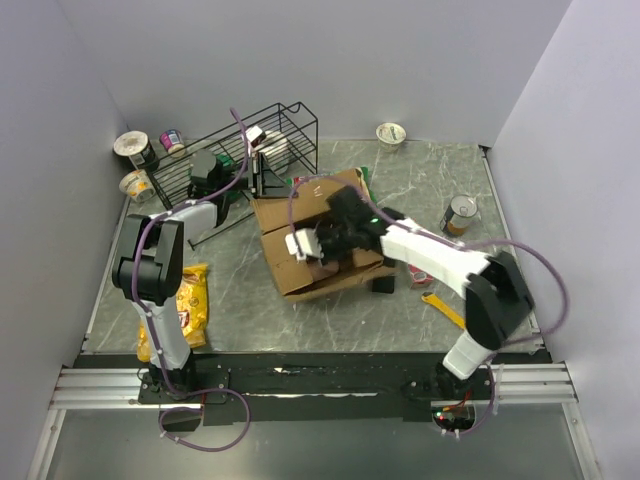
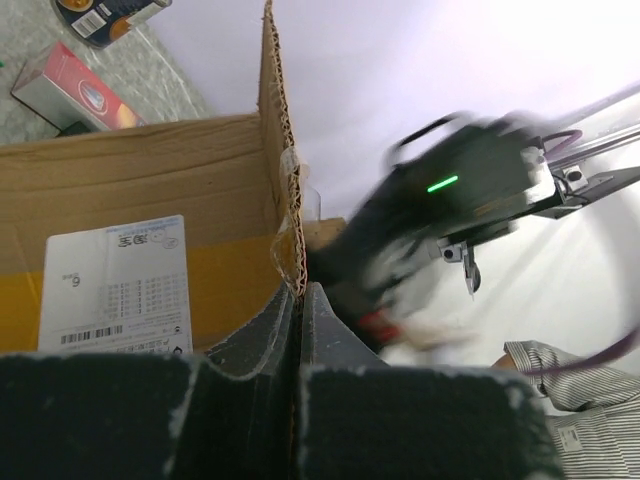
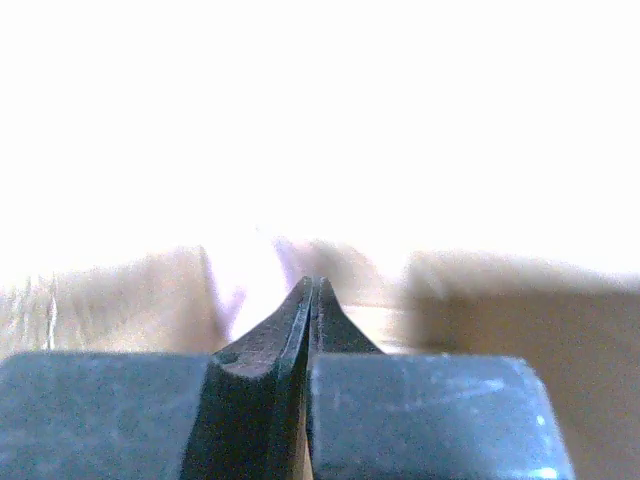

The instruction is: Unpack the express box

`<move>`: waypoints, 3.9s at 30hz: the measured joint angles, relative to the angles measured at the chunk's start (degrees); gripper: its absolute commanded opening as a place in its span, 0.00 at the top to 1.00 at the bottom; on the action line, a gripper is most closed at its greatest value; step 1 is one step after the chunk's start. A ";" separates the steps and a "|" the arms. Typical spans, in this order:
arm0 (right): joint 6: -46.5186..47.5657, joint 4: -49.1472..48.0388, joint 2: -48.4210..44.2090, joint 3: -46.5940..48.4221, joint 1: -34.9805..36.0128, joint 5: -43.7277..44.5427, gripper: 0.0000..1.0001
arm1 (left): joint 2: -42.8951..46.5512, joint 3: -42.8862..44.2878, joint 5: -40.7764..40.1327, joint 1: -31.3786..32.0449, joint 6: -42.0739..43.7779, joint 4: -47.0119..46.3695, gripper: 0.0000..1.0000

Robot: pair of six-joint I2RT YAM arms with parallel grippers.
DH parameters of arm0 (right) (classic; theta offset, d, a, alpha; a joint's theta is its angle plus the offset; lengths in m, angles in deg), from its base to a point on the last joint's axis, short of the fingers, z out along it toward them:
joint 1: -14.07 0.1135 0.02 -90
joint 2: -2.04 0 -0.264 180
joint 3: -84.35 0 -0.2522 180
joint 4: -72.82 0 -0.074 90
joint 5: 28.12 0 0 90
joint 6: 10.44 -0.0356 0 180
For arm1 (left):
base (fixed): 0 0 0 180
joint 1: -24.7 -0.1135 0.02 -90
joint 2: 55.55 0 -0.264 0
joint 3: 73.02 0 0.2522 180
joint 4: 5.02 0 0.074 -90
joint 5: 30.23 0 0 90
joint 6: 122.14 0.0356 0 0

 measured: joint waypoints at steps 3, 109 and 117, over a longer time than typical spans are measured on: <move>-3.19 -0.24 -7.23 2.69 -0.79 -2.25 1.00 | 0.26 0.00 0.09 0.02 2.03 1.92 0.99; -46.47 15.56 -39.43 1.16 -31.10 5.49 1.00 | 4.68 13.00 -13.09 4.11 58.29 67.25 0.70; -57.18 14.64 -32.13 -6.84 -34.25 8.39 1.00 | 1.38 23.58 -20.92 4.13 71.04 79.56 0.03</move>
